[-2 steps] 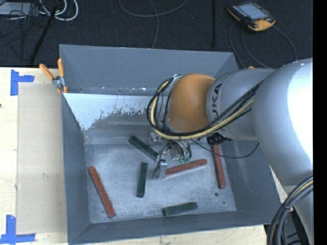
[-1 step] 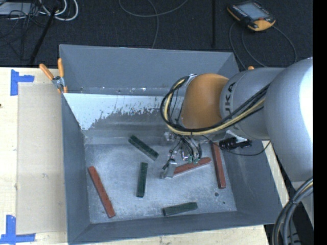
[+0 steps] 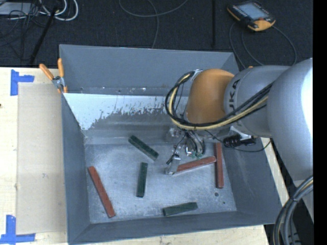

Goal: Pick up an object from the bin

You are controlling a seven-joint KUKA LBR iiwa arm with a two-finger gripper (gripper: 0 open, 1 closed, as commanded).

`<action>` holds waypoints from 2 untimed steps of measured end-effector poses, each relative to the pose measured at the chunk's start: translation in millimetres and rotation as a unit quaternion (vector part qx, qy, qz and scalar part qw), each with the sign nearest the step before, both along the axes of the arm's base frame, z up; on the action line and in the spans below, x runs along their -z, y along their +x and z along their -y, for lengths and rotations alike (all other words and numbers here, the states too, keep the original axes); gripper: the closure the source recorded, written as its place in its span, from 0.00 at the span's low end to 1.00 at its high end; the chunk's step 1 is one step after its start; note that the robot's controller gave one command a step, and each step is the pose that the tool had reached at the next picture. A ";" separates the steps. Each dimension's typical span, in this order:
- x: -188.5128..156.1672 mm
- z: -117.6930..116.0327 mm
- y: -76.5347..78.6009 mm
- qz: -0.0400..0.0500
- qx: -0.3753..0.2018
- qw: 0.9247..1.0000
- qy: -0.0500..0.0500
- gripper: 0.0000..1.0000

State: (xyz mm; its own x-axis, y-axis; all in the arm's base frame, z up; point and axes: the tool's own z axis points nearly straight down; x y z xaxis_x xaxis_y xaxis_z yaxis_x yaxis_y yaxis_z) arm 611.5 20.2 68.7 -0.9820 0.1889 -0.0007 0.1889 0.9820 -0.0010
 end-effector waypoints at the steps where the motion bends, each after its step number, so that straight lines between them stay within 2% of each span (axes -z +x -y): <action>1: -2.2 -55.1 2.8 0.000 -0.041 0.999 0.000 0.00; 2: -2.2 -102.2 3.0 0.001 -0.062 0.998 0.001 0.00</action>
Offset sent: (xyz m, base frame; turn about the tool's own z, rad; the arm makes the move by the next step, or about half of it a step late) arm 0.0074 0.0407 0.0013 -0.2742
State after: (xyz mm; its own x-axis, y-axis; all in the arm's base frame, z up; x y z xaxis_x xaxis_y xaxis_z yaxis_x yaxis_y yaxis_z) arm 614.5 122.4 70.9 -0.9979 0.0654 -0.0014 0.0654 0.9979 0.0018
